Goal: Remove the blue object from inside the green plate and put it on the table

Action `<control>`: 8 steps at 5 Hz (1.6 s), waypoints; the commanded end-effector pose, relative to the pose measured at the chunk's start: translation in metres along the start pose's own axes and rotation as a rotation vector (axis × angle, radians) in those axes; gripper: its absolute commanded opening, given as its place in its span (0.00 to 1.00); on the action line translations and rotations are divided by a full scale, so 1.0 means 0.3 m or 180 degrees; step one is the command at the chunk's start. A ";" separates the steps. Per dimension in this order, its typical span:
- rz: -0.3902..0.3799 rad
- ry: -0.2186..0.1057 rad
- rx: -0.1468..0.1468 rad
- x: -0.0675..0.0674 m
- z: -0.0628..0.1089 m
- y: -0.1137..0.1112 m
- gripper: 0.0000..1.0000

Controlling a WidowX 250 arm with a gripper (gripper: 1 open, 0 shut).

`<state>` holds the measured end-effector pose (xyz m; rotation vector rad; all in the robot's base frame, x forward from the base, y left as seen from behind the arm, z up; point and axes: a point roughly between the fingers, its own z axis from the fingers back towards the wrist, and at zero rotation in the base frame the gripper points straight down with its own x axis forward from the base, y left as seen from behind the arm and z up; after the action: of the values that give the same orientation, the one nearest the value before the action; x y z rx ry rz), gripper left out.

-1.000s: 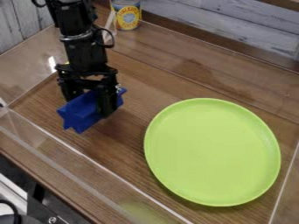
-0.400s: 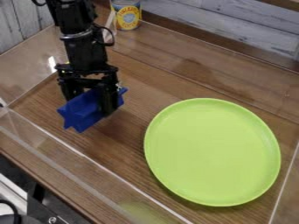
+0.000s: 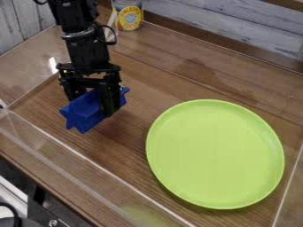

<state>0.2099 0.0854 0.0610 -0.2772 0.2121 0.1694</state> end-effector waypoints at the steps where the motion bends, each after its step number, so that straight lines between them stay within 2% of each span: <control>1: -0.0042 -0.0134 0.0046 0.018 0.039 -0.010 0.00; 2: -0.0042 -0.0126 0.0041 0.018 0.038 -0.015 1.00; 8: -0.0019 -0.0055 0.0007 0.008 0.041 -0.051 1.00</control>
<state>0.2097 0.0726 0.0635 -0.2948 0.2482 0.1739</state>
